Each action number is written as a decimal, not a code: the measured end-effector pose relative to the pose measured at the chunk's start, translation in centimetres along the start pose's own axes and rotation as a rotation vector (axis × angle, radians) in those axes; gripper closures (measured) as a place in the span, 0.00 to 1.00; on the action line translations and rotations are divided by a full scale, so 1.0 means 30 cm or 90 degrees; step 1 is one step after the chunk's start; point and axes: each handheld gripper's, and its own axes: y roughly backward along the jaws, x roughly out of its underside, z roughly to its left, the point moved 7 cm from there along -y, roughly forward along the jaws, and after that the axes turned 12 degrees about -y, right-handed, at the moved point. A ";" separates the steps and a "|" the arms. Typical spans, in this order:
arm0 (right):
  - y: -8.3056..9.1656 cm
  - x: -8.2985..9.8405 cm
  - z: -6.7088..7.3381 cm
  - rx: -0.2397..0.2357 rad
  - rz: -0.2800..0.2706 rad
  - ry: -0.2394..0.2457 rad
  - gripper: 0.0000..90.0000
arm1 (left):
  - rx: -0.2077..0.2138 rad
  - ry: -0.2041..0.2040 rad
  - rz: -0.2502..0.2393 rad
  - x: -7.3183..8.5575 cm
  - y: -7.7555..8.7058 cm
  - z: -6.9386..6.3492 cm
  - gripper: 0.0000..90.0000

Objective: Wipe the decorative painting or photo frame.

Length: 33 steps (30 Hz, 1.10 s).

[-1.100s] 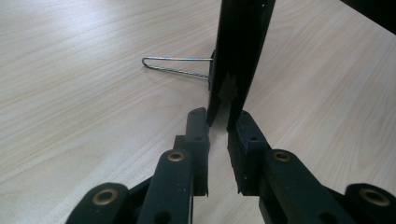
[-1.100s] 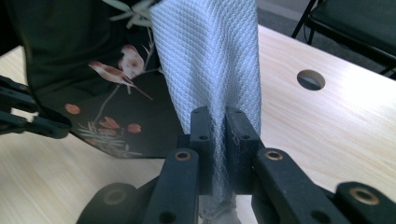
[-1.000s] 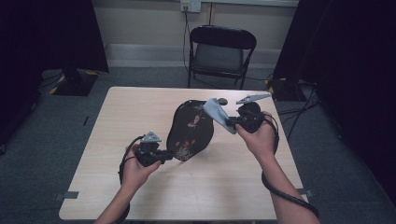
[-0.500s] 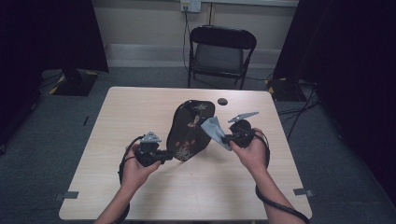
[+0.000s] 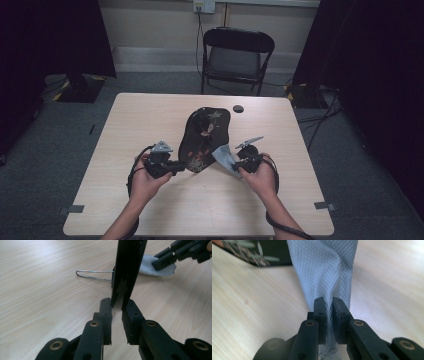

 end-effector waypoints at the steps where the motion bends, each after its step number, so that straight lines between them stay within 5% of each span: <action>1: -0.004 0.007 0.001 -0.002 0.003 0.000 0.92 | -0.001 0.001 -0.002 0.000 -0.001 0.000 0.87; 11: -0.002 0.069 -0.022 0.004 0.025 0.001 0.92 | -0.004 0.001 -0.003 0.000 -0.001 -0.001 0.87; 15: 0.045 0.064 -0.035 0.007 0.010 0.004 0.92 | -0.004 0.002 -0.002 -0.001 -0.001 -0.001 0.87; 23: 0.210 -0.029 -0.035 0.016 -0.057 0.011 0.92 | -0.006 0.002 -0.001 -0.001 -0.001 -0.002 0.87; 28: 0.349 -0.144 -0.008 0.016 -0.114 0.027 0.92 | -0.006 0.002 0.002 -0.001 0.000 -0.002 0.87; 33: 0.426 -0.235 0.025 0.014 -0.159 0.034 0.92 | -0.004 -0.001 0.004 -0.001 0.000 -0.002 0.87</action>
